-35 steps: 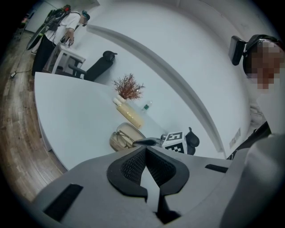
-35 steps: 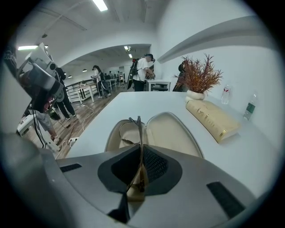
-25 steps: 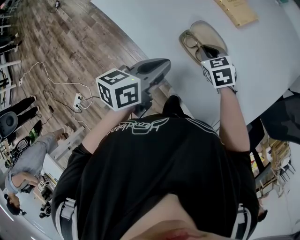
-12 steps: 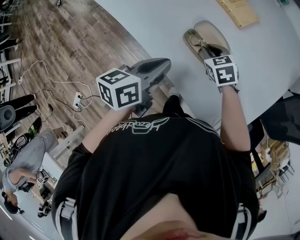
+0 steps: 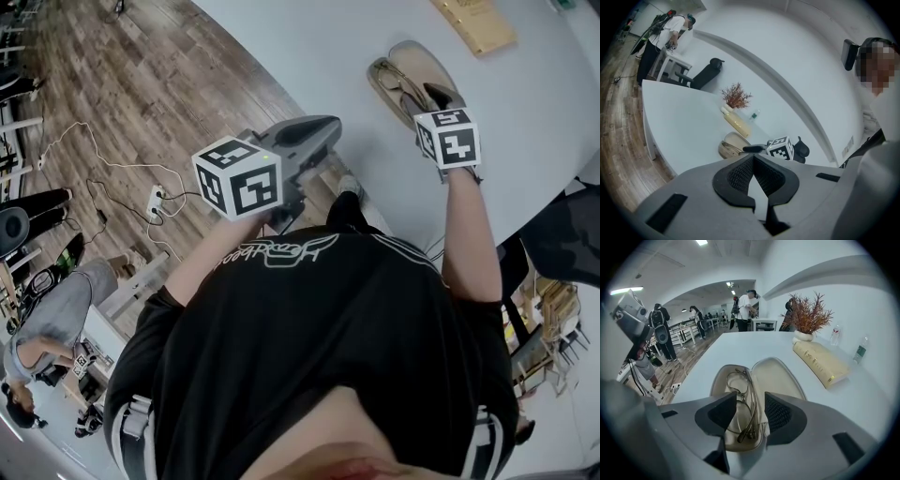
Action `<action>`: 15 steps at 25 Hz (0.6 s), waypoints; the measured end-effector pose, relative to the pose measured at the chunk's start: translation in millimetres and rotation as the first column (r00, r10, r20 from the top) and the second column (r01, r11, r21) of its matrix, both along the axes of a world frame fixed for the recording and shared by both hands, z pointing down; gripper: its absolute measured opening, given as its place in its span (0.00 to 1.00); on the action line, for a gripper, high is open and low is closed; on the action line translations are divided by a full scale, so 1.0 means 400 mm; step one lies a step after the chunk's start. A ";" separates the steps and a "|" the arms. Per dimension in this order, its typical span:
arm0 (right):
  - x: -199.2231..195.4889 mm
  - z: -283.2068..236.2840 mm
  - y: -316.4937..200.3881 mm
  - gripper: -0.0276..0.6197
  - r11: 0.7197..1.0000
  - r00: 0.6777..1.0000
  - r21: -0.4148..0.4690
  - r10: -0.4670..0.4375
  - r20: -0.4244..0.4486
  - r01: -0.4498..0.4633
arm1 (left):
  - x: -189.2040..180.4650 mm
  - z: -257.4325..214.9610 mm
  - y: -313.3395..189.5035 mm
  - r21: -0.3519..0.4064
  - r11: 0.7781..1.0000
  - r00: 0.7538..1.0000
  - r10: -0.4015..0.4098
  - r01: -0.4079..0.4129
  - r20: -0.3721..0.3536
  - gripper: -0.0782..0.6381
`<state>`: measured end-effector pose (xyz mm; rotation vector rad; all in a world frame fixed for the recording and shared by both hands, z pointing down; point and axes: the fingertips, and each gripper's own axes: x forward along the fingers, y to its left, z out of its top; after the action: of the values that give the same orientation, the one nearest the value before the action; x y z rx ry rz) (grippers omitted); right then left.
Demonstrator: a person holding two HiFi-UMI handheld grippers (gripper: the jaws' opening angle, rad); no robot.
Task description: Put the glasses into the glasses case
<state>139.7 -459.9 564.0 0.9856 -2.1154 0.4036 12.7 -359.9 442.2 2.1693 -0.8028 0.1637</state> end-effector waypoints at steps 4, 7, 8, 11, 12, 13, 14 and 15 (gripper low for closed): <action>0.011 -0.029 0.004 0.30 0.999 1.000 0.034 0.021 -0.012 -0.021 | -0.002 -0.012 0.014 0.010 1.000 1.000 0.009 -0.009 -0.002 0.12; 0.026 -0.084 0.010 0.30 0.994 0.999 0.097 0.052 0.016 -0.053 | -0.001 -0.029 0.029 0.020 1.000 1.000 0.013 -0.013 -0.003 0.12; 0.032 -0.109 0.013 0.30 0.990 0.997 0.119 0.066 0.033 -0.069 | 0.001 -0.037 0.034 0.024 1.000 1.000 0.016 -0.016 -0.004 0.12; 0.046 -0.184 0.031 0.30 0.977 0.991 0.179 0.101 0.082 -0.114 | 0.007 -0.060 0.054 0.042 0.999 0.999 0.031 -0.031 -0.008 0.12; 0.049 -0.210 0.040 0.30 0.971 0.988 0.200 0.112 0.103 -0.131 | 0.009 -0.067 0.062 0.049 0.998 0.999 0.037 -0.036 -0.009 0.12; 0.052 -0.236 0.051 0.30 0.963 0.984 0.223 0.123 0.128 -0.150 | 0.010 -0.074 0.071 0.056 0.998 0.999 0.043 -0.043 -0.011 0.12; 0.055 -0.264 0.062 0.30 0.953 0.979 0.249 0.135 0.156 -0.171 | 0.011 -0.082 0.080 0.064 0.997 0.999 0.049 -0.049 -0.012 0.12; 0.059 -0.292 0.076 0.30 0.942 0.973 0.276 0.144 0.181 -0.191 | 0.012 -0.091 0.090 0.073 0.996 0.998 0.056 -0.054 -0.013 0.12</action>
<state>163.4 -429.6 447.3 1.3508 -2.2860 0.2637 17.4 -324.0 406.0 2.2596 -0.7514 0.1481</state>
